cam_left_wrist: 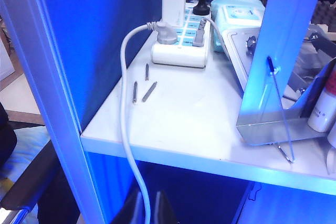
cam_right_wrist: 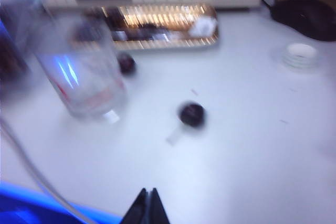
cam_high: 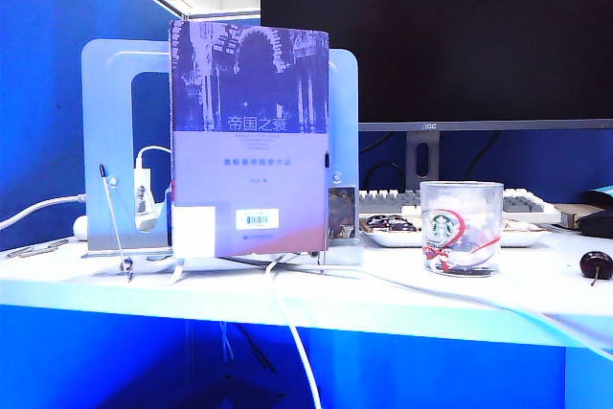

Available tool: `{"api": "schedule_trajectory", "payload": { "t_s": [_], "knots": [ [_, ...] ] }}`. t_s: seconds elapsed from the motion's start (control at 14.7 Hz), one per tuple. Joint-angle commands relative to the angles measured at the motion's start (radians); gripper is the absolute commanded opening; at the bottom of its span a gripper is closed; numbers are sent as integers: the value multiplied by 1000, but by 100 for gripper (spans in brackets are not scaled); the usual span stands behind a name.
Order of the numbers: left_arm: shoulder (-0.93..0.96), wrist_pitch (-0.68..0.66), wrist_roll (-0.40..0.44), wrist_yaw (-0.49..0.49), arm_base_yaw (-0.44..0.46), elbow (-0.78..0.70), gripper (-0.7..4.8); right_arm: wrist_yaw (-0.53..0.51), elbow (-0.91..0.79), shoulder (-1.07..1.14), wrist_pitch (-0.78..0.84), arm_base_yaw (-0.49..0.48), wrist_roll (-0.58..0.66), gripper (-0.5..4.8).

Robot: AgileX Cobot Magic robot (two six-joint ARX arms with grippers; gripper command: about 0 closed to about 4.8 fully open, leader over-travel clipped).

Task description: Pick up the cherry on the right side of the glass and put it inside the glass.

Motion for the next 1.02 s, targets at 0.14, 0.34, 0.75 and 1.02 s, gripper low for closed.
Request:
{"api": "schedule_trajectory", "payload": {
  "t_s": [0.14, 0.34, 0.75, 1.02],
  "knots": [
    [-3, -12, -3, 5, 0, -1, 53, 5, 133, 16, 80, -2, 251, -1],
    [-3, -12, -3, 4, 0, -1, 53, 8, 311, 169, -8, -2, 243, -1],
    [-3, -12, -3, 4, 0, -1, 53, -132, 799, 803, -256, -4, 174, -1],
    [-3, -12, -3, 5, 0, -1, 53, -132, 990, 1100, -439, -17, 173, 0]
  ]
}}
